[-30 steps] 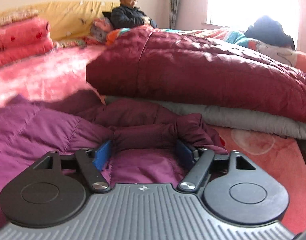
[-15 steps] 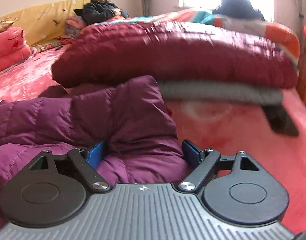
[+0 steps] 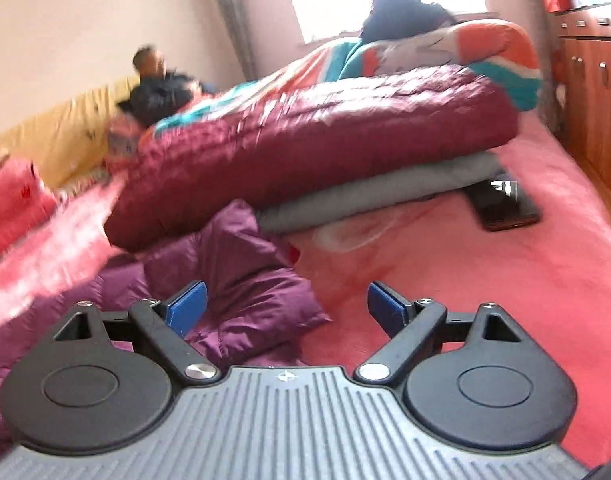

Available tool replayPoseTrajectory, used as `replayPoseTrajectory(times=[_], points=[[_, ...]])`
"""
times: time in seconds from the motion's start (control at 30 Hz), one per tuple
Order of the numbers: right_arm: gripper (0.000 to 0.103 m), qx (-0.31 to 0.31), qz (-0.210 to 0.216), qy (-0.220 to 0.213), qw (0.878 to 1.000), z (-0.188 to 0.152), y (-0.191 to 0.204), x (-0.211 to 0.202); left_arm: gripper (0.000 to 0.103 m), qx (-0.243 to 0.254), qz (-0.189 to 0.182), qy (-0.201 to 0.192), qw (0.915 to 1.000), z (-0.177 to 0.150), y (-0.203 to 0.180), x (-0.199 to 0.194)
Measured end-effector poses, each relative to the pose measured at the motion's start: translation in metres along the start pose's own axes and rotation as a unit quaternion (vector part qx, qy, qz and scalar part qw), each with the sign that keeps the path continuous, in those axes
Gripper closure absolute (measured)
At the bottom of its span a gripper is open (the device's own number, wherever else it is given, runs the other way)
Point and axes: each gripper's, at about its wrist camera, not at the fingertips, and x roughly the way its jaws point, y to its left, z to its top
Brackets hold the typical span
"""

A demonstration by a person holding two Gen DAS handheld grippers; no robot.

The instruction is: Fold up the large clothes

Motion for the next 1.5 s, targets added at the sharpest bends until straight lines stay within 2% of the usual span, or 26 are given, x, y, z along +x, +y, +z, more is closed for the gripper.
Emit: replayPoseTrajectory(times=[0.07, 0.37, 0.73, 0.93, 1.23, 1.33, 1.5], points=[[0.000, 0.003, 0.000, -0.010, 1.000, -0.002, -0.006, -0.030, 0.004, 0.002, 0.004, 0.004, 1.0000, -0.001, 0.003, -0.025], [0.000, -0.012, 0.004, 0.010, 1.000, -0.009, -0.018, -0.133, 0.001, -0.001, 0.019, 0.024, 0.9995, -0.019, 0.021, -0.116], [0.000, -0.068, 0.021, 0.004, 0.997, -0.014, -0.021, -0.215, 0.001, -0.018, 0.007, 0.020, 0.9996, -0.034, 0.034, -0.197], [0.000, -0.098, 0.028, -0.004, 0.995, -0.016, -0.024, -0.235, 0.001, -0.029, -0.006, 0.012, 0.9995, -0.040, 0.041, -0.236], [0.000, -0.111, 0.037, -0.013, 0.993, -0.017, -0.034, -0.249, 0.001, -0.027, 0.002, 0.006, 0.9996, -0.061, 0.053, -0.276], [0.000, -0.097, 0.037, -0.026, 0.994, -0.014, -0.043, -0.261, 0.001, -0.023, 0.009, 0.011, 0.9996, -0.073, 0.058, -0.282], [0.000, -0.069, 0.032, -0.073, 0.994, -0.003, -0.064, -0.287, 0.001, -0.021, 0.010, 0.031, 0.9992, -0.090, 0.072, -0.281]])
